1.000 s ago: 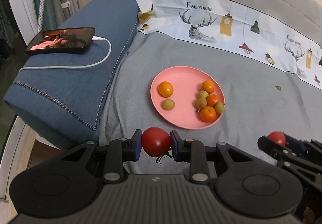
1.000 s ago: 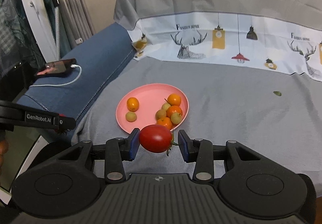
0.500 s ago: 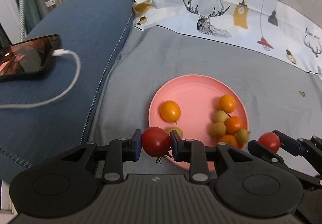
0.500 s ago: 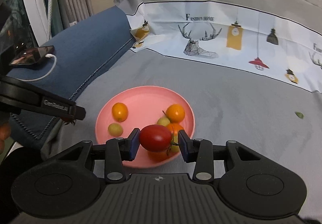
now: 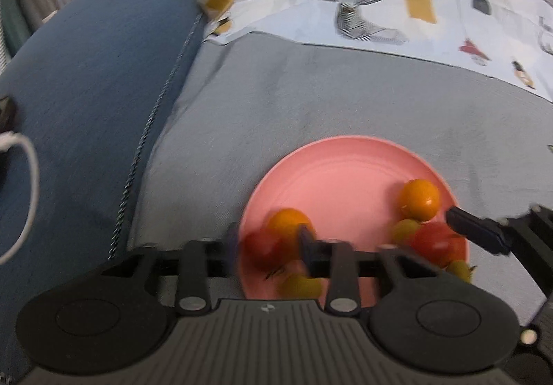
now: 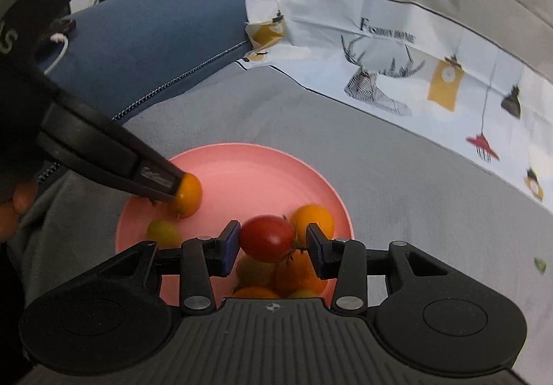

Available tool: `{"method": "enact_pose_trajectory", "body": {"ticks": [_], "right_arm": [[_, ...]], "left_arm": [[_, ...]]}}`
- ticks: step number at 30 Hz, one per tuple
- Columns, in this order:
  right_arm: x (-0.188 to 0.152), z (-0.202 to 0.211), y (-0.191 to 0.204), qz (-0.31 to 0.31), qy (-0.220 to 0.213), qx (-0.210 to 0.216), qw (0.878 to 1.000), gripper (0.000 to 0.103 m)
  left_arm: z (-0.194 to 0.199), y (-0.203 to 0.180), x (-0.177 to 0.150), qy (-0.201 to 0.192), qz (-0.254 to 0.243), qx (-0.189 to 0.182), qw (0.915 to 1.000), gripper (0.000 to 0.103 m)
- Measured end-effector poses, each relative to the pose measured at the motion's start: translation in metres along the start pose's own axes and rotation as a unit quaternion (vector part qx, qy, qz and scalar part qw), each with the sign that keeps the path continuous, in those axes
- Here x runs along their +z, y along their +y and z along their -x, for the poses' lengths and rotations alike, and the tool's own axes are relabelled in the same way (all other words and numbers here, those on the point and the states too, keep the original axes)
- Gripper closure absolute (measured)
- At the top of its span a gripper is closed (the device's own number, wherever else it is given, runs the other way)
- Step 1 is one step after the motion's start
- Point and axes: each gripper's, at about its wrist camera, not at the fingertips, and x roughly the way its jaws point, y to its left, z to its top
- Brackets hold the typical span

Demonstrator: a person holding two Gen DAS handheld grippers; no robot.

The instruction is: Organize fruits

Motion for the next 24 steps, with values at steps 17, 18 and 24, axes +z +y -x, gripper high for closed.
{"method": "enact_pose_trajectory", "body": {"ticks": [17, 18, 24], "right_arm": [[-0.029, 0.127, 0.007, -0.088, 0.012, -0.025, 0.996, 0.004], [-0.032, 0.136, 0.01, -0.094, 0.01, -0.027, 0.995, 0.003], [-0.051, 0.185, 0.03, -0.083, -0.016, -0.046, 0.995, 0.001]], "left_arm": [[0.144, -0.002, -0.09, -0.1, -0.028, 0.038, 0.9939, 0.0], [0.153, -0.002, -0.097, -0.103, -0.024, 0.04, 0.9936, 0.0], [0.187, 0.006, -0.131, -0.109, -0.003, 0.052, 0.9927, 0.0]]}}
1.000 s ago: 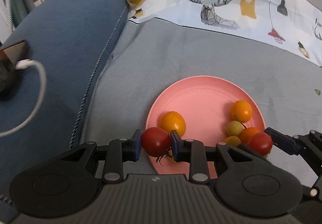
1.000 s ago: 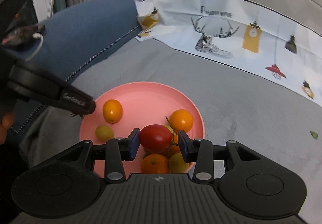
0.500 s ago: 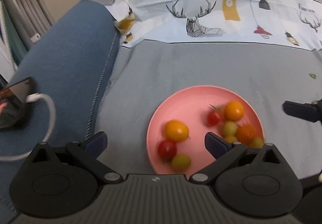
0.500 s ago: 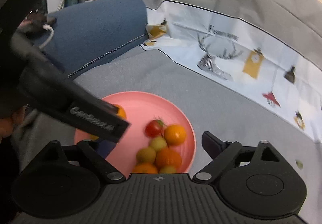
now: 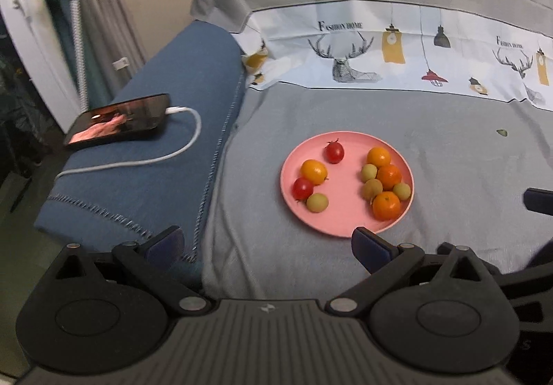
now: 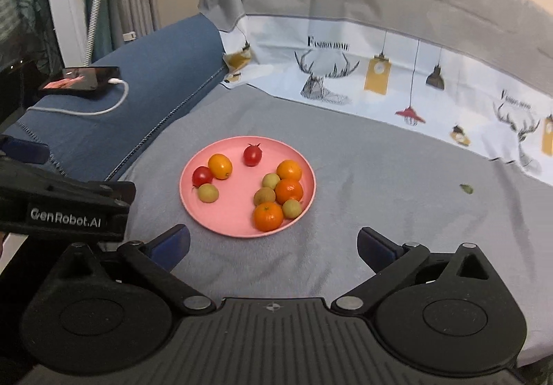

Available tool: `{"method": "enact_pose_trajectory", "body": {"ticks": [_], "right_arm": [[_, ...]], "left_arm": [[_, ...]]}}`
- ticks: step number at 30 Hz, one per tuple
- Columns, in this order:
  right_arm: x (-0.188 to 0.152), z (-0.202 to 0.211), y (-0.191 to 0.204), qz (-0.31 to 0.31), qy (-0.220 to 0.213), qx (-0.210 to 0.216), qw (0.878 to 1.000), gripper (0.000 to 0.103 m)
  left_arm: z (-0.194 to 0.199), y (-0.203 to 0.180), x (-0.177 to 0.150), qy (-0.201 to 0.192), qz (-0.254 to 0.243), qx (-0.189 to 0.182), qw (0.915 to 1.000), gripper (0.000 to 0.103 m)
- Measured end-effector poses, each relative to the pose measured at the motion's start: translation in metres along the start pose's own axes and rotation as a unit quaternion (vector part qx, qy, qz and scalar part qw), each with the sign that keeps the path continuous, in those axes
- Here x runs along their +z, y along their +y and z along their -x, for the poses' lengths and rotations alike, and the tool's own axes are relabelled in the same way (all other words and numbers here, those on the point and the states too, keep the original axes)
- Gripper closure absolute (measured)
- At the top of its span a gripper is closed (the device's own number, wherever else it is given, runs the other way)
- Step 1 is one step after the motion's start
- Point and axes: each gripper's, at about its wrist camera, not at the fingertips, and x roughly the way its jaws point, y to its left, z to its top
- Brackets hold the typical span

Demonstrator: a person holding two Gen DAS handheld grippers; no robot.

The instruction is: Organize fruits

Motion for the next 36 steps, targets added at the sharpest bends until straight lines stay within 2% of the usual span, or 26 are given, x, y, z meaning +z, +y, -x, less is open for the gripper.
{"method": "enact_pose_trajectory", "body": {"ticks": [6, 16, 24, 36], "right_arm": [[-0.012, 0.031, 0.002, 0.001, -0.02, -0.012, 1.0, 0.001], [-0.023, 0.063, -0.001, -0.007, -0.053, -0.027, 0.998, 0.001], [-0.027, 0.07, -0.002, -0.013, -0.063, -0.029, 0.997, 0.001], [-0.029, 0.074, -0.003, -0.016, -0.067, -0.032, 0.997, 0.001]], "left_arm": [[0.025, 0.001, -0.017, -0.015, 0.005, 0.005, 0.9999, 0.0], [0.049, -0.001, -0.023, -0.031, 0.015, 0.008, 0.9994, 0.0], [0.053, -0.007, -0.028, -0.023, 0.0, 0.016, 0.9996, 0.0], [0.054, -0.007, -0.03, -0.02, 0.003, 0.009, 0.9998, 0.0]]}}
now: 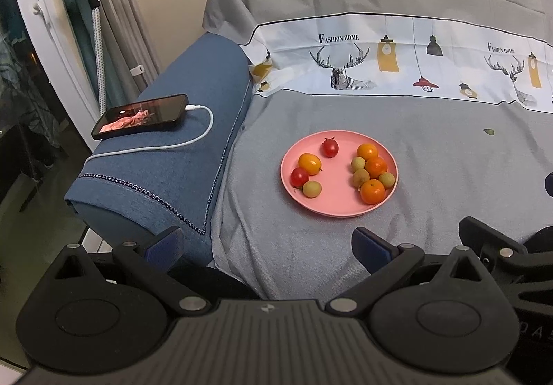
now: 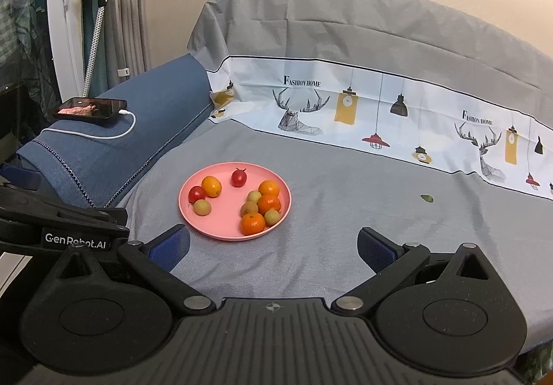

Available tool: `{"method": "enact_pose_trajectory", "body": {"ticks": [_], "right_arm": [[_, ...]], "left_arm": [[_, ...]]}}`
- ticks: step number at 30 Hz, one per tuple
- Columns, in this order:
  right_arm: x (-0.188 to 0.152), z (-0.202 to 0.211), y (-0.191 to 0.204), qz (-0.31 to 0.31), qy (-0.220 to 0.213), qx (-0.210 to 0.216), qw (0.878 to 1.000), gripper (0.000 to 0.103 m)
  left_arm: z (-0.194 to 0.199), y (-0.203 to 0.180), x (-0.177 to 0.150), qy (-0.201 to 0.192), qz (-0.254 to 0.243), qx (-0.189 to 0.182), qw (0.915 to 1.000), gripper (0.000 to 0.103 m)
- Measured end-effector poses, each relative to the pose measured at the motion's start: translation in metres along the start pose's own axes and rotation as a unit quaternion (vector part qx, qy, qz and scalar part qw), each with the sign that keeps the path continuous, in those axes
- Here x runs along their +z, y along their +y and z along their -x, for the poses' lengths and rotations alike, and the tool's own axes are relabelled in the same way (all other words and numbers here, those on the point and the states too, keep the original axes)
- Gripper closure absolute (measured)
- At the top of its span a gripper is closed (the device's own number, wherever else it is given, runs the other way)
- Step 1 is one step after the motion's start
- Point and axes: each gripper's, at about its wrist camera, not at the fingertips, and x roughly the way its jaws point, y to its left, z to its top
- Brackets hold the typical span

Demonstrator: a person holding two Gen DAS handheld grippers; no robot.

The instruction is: Organize fruits

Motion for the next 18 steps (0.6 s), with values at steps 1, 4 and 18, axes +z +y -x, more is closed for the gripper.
{"method": "enact_pose_trajectory", "body": {"ticks": [1, 4, 18], "right_arm": [[-0.0001, -0.0001, 0.0, 0.0, 0.0, 0.0, 1.0, 0.001], [0.0, -0.0004, -0.0001, -0.001, 0.003, 0.001, 1.0, 0.001], [0.0008, -0.0028, 0.0007, -0.002, 0.007, 0.001, 1.0, 0.001]], "left_arm": [[-0.0004, 0.0002, 0.0, 0.0, 0.0, 0.0, 1.0, 0.0], [-0.0018, 0.0002, -0.0004, 0.002, 0.001, 0.0, 1.0, 0.0], [-0.0029, 0.0002, -0.0008, 0.004, 0.001, -0.001, 1.0, 0.0]]}}
